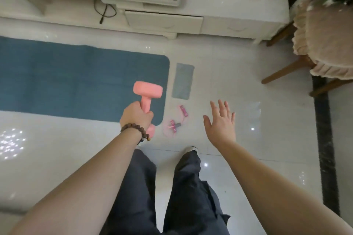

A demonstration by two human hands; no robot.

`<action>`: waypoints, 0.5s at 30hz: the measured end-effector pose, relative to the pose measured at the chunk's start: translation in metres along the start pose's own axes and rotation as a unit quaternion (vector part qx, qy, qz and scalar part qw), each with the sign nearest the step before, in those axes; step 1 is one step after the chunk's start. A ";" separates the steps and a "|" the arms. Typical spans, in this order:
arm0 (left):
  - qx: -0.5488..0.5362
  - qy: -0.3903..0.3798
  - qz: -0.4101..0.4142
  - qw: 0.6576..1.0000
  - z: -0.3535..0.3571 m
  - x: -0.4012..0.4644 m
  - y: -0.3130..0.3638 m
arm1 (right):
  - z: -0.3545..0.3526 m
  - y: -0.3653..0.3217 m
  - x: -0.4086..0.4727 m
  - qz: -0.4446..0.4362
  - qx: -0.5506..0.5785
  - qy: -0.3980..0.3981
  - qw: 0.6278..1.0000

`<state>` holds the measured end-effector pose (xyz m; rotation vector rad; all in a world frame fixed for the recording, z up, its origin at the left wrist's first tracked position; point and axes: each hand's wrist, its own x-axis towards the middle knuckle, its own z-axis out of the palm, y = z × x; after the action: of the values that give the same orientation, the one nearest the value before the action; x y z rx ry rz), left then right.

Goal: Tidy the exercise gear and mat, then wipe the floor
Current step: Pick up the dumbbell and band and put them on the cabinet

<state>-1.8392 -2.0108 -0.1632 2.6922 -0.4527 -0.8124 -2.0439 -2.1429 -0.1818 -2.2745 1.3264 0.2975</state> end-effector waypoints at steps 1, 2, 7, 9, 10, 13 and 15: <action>0.001 0.000 -0.014 1.000 0.006 -0.003 -0.003 | 0.004 0.005 0.004 -0.007 0.000 -0.011 1.000; 0.005 0.000 -0.025 1.000 0.011 -0.005 -0.006 | 0.009 0.009 0.008 -0.014 0.000 -0.021 1.000; 0.008 0.004 -0.055 0.998 0.041 0.004 -0.026 | 0.045 0.024 0.037 -0.025 0.005 -0.056 0.998; 0.007 0.009 -0.069 0.998 0.057 0.017 -0.035 | 0.065 0.031 0.052 -0.021 0.009 -0.063 0.998; 0.006 0.012 -0.076 0.997 0.068 0.024 -0.040 | 0.077 0.035 0.061 -0.019 0.010 -0.066 0.998; -0.004 0.014 -0.093 0.996 0.111 0.056 -0.059 | 0.121 0.049 0.094 -0.012 0.011 -0.073 0.997; -0.008 0.011 -0.105 0.994 0.149 0.082 -0.075 | 0.161 0.062 0.123 -0.002 0.000 -0.077 0.997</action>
<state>-1.8439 -2.0016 -0.3491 2.7638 -0.1579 -0.8350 -2.0267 -2.1790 -0.3900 -2.2053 1.2420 0.4615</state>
